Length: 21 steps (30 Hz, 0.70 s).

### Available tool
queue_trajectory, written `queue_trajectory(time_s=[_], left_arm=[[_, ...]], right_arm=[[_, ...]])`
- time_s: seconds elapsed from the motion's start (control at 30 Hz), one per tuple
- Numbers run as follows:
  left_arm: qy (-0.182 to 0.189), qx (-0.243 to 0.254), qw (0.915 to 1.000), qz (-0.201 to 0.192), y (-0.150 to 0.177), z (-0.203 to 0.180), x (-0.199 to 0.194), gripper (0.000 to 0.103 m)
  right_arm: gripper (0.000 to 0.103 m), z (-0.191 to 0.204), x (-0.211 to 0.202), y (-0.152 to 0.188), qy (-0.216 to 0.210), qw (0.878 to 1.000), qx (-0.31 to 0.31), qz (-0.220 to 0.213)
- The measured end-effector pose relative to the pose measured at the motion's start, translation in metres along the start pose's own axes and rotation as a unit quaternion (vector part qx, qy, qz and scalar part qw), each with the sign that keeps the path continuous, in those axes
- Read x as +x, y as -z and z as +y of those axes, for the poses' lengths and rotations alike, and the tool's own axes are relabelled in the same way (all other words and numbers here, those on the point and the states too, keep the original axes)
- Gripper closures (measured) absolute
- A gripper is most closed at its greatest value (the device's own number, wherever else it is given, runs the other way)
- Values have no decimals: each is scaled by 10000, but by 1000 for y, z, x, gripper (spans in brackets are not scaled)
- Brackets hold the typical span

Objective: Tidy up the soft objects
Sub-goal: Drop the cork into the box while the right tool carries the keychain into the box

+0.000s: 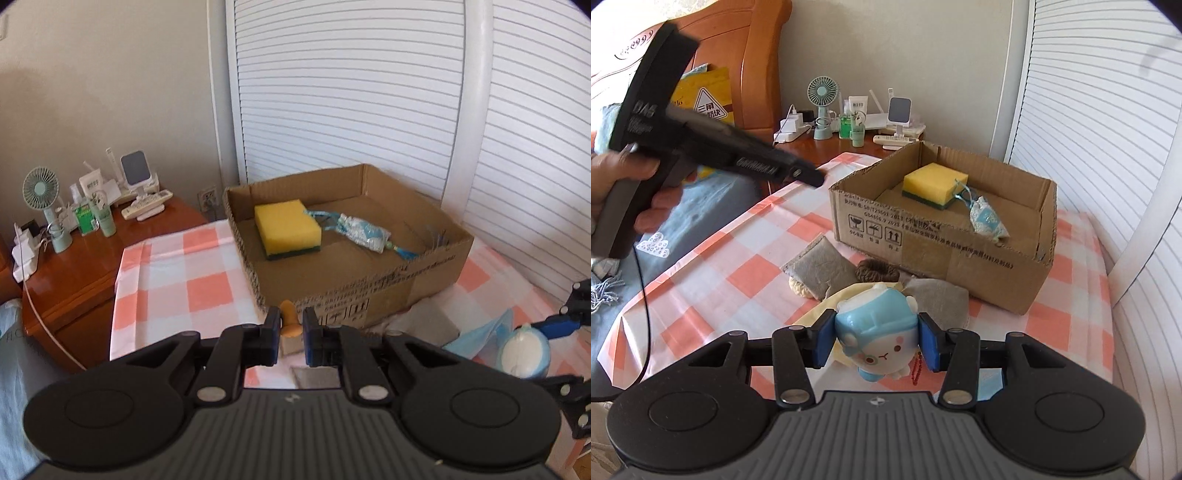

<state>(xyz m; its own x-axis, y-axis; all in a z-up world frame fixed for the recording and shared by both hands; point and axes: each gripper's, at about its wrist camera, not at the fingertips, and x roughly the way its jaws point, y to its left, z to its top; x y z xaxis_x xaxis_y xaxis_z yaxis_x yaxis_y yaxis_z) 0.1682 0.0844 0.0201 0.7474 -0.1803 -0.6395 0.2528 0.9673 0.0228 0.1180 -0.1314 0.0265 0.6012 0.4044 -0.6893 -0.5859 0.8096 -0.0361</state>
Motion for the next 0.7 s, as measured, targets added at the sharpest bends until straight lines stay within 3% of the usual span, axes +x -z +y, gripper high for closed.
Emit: queue_trajectory(time_s=[0.23,0.27,0.3,0.33,0.37,0.47,0.53,0.7], left_arm=[[-34,254,9992,-298,-53,-17,31,90],[-30,244,9993,-280,-59,-19,39,80],[-30,235,9994,-260,-63,-20,46,53],[-53,229,9995,-227,-66,-21,54,33],[-87,222,9995,-193,-68,-22,61,4],[-218,213,9994,-171,-66,-26,73,1],[-271,272,9988,-303,-60,-28,70,1],[-337,378,9986,-158,-49,-29,57,0]], right_arm=[[51,-7,-2,-6,78,9999,-22,-119],[51,-8,-2,-7,95,9999,-34,-126],[51,-9,-2,-8,115,9998,-46,-136],[51,-10,-2,-9,128,9998,-51,-152],[51,-11,-2,-10,127,9998,-46,-170],[51,-16,-2,-14,134,9997,-9,-206],[51,-20,0,-17,145,9996,13,-229],[51,-28,2,-27,188,9993,55,-315]])
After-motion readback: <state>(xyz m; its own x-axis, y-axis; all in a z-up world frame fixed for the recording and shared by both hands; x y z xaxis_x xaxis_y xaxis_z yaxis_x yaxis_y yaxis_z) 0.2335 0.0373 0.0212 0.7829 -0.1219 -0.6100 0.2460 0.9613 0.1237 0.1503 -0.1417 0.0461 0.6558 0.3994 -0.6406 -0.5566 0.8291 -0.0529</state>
